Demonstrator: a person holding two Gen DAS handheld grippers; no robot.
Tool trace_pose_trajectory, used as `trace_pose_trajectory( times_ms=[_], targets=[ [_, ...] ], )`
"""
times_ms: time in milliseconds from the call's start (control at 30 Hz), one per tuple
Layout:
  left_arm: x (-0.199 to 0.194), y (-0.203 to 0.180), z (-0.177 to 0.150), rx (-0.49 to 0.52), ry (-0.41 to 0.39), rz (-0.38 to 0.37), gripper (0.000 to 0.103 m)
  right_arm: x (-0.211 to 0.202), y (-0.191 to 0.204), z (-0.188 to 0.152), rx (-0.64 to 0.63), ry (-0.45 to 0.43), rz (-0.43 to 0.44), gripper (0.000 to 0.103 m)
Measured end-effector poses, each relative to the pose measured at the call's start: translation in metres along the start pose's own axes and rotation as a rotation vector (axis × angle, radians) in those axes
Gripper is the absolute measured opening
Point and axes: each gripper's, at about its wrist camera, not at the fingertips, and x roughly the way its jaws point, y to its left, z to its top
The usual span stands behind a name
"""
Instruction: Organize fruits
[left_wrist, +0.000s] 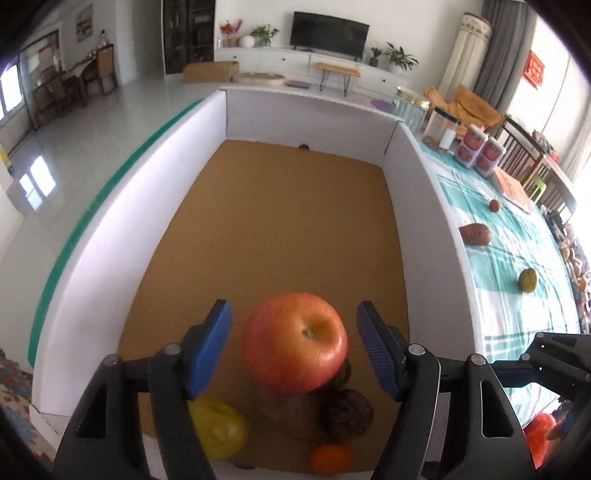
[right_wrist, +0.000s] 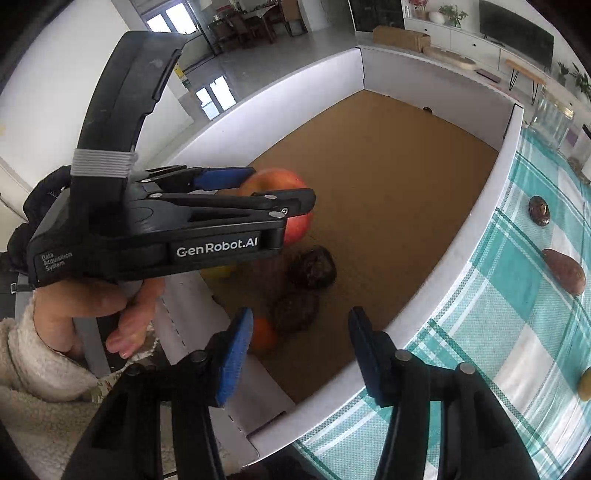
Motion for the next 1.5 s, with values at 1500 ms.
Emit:
trace_pose_trajectory(
  times_ms=[1500],
  targets=[
    [0.029, -0.280, 0.025, 0.422, 0.115, -0.317, 0.097, -0.114, -0.242, -0.266, 0.921, -0.597, -0.441, 0.093]
  ],
)
